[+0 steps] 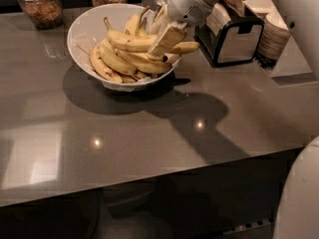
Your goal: Pick banana from white bowl
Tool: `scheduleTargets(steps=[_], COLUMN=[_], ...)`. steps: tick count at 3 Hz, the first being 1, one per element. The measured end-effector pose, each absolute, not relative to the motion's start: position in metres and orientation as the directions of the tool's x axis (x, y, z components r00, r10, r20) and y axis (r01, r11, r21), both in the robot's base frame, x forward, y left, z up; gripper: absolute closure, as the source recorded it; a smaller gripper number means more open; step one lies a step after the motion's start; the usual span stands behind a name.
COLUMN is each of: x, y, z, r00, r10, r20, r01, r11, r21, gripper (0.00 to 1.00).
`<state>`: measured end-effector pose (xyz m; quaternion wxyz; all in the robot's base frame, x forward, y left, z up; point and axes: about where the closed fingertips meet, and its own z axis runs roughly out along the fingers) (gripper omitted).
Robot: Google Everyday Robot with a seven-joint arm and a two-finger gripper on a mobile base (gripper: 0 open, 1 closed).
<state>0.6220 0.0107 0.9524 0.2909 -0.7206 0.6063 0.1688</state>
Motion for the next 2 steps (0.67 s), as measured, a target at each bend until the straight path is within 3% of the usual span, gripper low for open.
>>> scheduleTargets(steps=[2], x=[0.573], y=[-0.02], z=[0.989], r00=[0.246], r10=[-0.741], r20=[-0.625], r01=[-0.962], r11=[-0.106], r21=[-0.253], gripper=[1.0])
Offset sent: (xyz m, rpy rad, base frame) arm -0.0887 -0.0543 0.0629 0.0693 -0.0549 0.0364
